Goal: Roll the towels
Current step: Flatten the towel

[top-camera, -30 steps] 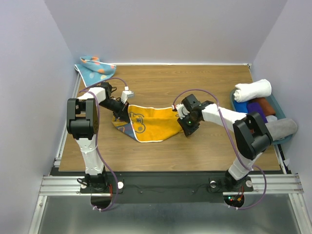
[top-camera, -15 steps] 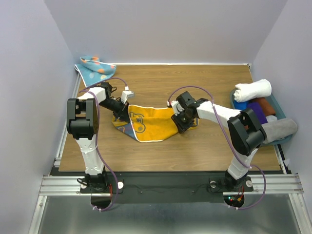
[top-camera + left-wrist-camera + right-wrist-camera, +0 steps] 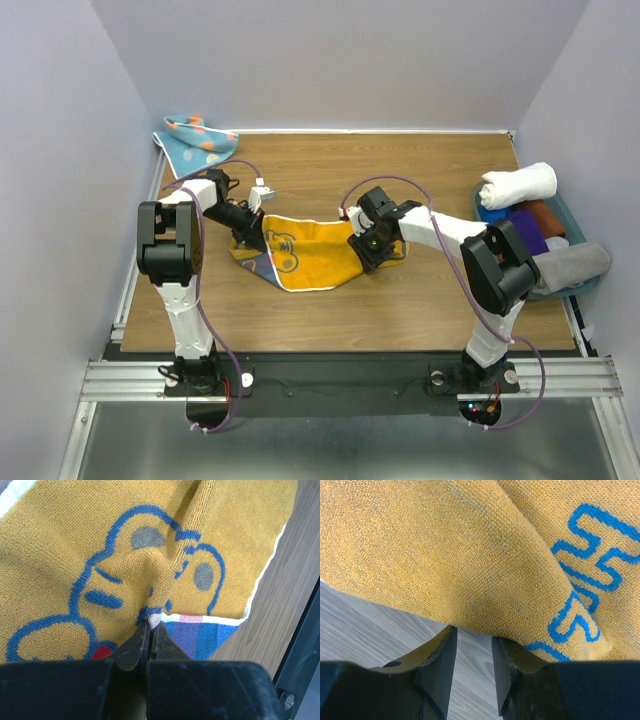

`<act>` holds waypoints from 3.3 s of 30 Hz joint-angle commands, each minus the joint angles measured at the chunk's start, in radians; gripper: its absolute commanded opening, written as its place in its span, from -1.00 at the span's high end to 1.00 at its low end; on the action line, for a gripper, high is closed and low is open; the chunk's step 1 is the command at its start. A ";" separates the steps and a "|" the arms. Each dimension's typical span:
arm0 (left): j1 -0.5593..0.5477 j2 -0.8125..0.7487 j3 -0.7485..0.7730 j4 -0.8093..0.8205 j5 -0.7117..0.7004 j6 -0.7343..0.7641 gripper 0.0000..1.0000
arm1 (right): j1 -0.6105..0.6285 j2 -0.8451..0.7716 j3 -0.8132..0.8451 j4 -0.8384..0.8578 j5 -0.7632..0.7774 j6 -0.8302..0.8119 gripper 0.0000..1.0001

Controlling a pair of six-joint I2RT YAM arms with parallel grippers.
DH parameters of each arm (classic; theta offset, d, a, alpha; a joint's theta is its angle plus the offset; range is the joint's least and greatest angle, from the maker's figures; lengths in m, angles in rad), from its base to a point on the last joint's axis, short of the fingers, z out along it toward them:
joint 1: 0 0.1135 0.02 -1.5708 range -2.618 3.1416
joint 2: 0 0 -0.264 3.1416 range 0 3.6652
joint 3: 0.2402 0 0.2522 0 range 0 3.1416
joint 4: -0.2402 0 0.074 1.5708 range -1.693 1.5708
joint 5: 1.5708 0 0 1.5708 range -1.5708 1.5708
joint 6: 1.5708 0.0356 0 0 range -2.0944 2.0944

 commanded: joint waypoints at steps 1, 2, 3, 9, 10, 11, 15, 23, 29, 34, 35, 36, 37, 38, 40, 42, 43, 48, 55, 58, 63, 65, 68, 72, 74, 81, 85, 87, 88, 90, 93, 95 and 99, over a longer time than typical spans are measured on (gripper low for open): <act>0.013 -0.007 0.016 -0.036 0.029 0.021 1.00 | 0.009 0.039 0.007 0.040 0.032 -0.022 0.22; 0.014 -0.009 0.014 -0.036 0.029 0.021 1.00 | 0.009 0.041 0.001 0.049 0.036 -0.027 0.23; 0.014 -0.009 0.014 -0.036 0.029 0.024 1.00 | 0.008 0.039 -0.013 0.056 0.044 -0.025 0.24; 0.046 -0.010 0.013 -0.045 0.025 0.032 1.00 | 0.008 -0.016 -0.050 0.060 0.071 -0.039 0.77; 0.050 -0.012 0.017 -0.050 0.025 0.034 1.00 | 0.008 -0.033 -0.070 0.054 0.088 -0.044 0.86; 0.056 -0.013 0.019 -0.052 0.023 0.034 1.00 | 0.008 -0.054 -0.082 0.051 0.096 -0.050 0.91; 0.089 -0.024 0.033 -0.064 0.016 0.037 1.00 | 0.006 -0.181 -0.151 0.013 0.144 -0.117 0.99; 0.105 -0.082 0.019 -0.136 0.017 0.159 1.00 | -0.004 -0.327 -0.215 -0.122 0.085 -0.223 0.99; 0.106 -0.220 -0.068 -0.225 0.000 0.313 0.91 | -0.020 -0.439 -0.215 -0.196 0.029 -0.286 0.99; 0.129 -0.321 -0.137 -0.277 -0.014 0.425 0.59 | -0.027 -0.481 -0.209 -0.245 -0.010 -0.303 0.99; 0.132 -0.341 -0.157 -0.285 -0.027 0.455 0.50 | -0.027 -0.484 -0.214 -0.256 -0.019 -0.312 0.99; 0.135 -0.351 -0.165 -0.291 -0.037 0.474 0.48 | -0.029 -0.487 -0.220 -0.260 -0.022 -0.317 0.99; 0.140 -0.361 -0.188 -0.302 -0.046 0.495 0.48 | -0.029 -0.490 -0.226 -0.265 -0.028 -0.327 0.99; 0.142 -0.369 -0.202 -0.302 -0.058 0.520 0.46 | -0.029 -0.490 -0.238 -0.279 -0.034 -0.335 0.99; 0.145 -0.394 -0.248 -0.302 -0.113 0.567 0.36 | -0.029 -0.492 -0.251 -0.311 -0.065 -0.361 0.99; 0.145 -0.423 -0.285 -0.305 -0.185 0.602 0.18 | -0.029 -0.489 -0.248 -0.343 -0.089 -0.384 0.99; 0.145 -0.435 -0.327 -0.305 -0.211 0.629 0.07 | -0.029 -0.483 -0.242 -0.387 -0.117 -0.410 0.78; 0.168 -0.524 -0.358 -0.289 -0.256 0.667 0.05 | -0.029 -0.496 -0.188 -0.448 -0.151 -0.433 0.18; 0.178 -0.624 -0.358 -0.309 -0.311 0.735 0.37 | -0.034 -0.512 -0.088 -0.408 -0.134 -0.383 0.08; 0.186 -0.661 -0.416 -0.309 -0.392 0.764 0.50 | -0.047 -0.469 -0.074 -0.349 -0.087 -0.334 0.08; 0.257 -0.658 -0.362 -0.212 -0.310 0.599 0.18 | -0.098 -0.355 -0.018 -0.233 -0.059 -0.219 -0.66; 0.263 -0.626 -0.282 -0.145 -0.281 0.462 0.17 | -0.170 -0.308 0.030 -0.211 -0.109 -0.183 -0.66; 0.266 -0.500 -0.149 -0.078 -0.209 0.301 0.14 | -0.271 -0.179 0.183 -0.184 -0.165 -0.148 -0.66; 0.270 -0.379 -0.009 -0.049 -0.169 0.155 0.10 | -0.331 -0.064 0.268 -0.181 -0.171 -0.140 -0.64; 0.284 -0.360 0.049 -0.030 -0.138 0.120 -0.40 | -0.346 -0.042 0.310 -0.182 -0.183 -0.139 -0.48; 0.341 -0.601 -0.062 0.452 -0.168 -0.285 -0.97 | -0.374 -0.212 0.272 0.064 -0.051 0.013 -0.51; 0.341 -0.621 -0.082 0.545 -0.189 -0.358 -0.97 | -0.374 -0.173 0.288 0.062 -0.030 -0.011 -0.45; 0.341 -0.575 -0.026 0.457 -0.161 -0.268 -0.97 | -0.379 -0.127 0.291 0.005 -0.103 -0.060 -0.57; 0.339 -0.517 0.000 0.356 -0.153 -0.197 -0.91 | -0.377 -0.110 0.273 -0.007 -0.125 -0.083 -0.71; 0.339 -0.463 0.028 0.308 -0.168 -0.177 -0.55 | -0.377 -0.081 0.262 -0.023 -0.169 -0.102 -0.85; 0.341 -0.372 0.030 0.257 -0.221 -0.164 0.00 | -0.377 -0.007 0.251 -0.026 -0.140 -0.091 -0.61; 0.339 -0.343 0.002 0.249 -0.233 -0.149 0.10 | -0.379 0.028 0.246 -0.026 -0.143 -0.087 -0.52; 0.315 -0.328 -0.051 0.280 -0.274 -0.153 0.12 | -0.379 0.071 0.254 -0.026 -0.142 -0.083 -0.30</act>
